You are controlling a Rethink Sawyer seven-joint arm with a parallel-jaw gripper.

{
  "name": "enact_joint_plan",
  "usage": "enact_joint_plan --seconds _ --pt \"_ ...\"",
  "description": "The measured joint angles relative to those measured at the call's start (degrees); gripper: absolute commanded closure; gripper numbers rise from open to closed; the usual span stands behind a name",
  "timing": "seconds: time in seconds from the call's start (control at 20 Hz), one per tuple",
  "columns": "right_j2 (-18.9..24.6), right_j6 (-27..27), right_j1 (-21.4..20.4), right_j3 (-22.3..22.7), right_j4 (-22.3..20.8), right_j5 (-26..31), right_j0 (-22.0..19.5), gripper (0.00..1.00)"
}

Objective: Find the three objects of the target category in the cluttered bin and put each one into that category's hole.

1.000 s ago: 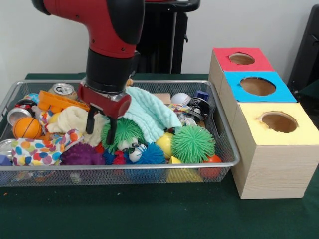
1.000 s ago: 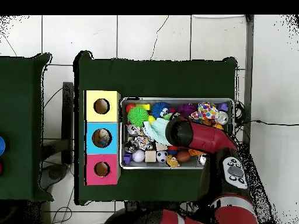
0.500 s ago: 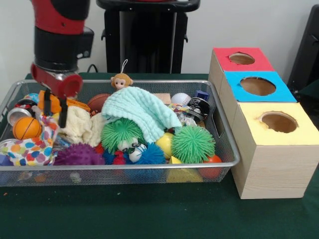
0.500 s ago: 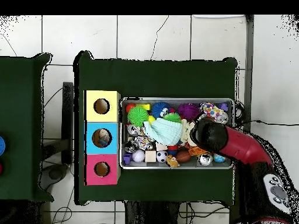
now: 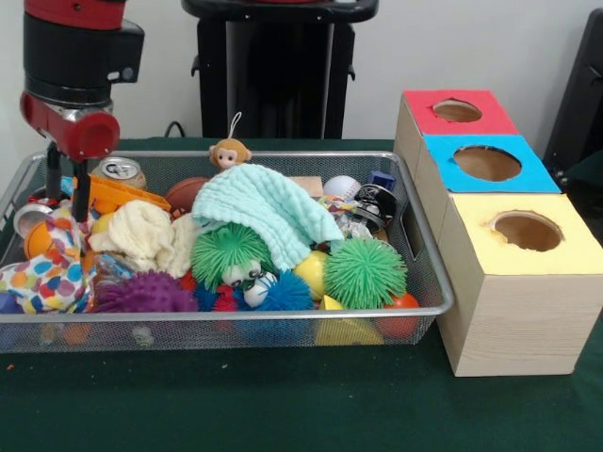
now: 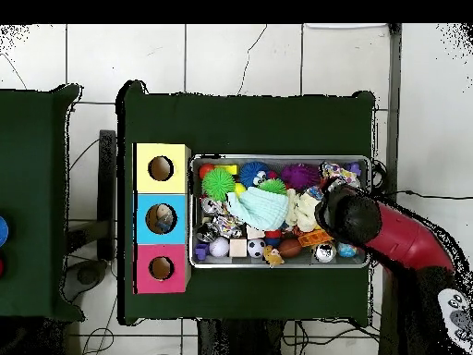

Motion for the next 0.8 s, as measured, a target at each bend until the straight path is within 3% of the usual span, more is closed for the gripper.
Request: enact_joint_plan --seconds 0.6,0.8 --pt "0.01 0.0 8.78 -0.04 -0.09 -12.81 3.92 0.0" --pt "0.01 0.0 9.51 -0.38 -0.05 -16.56 4.56 0.0"
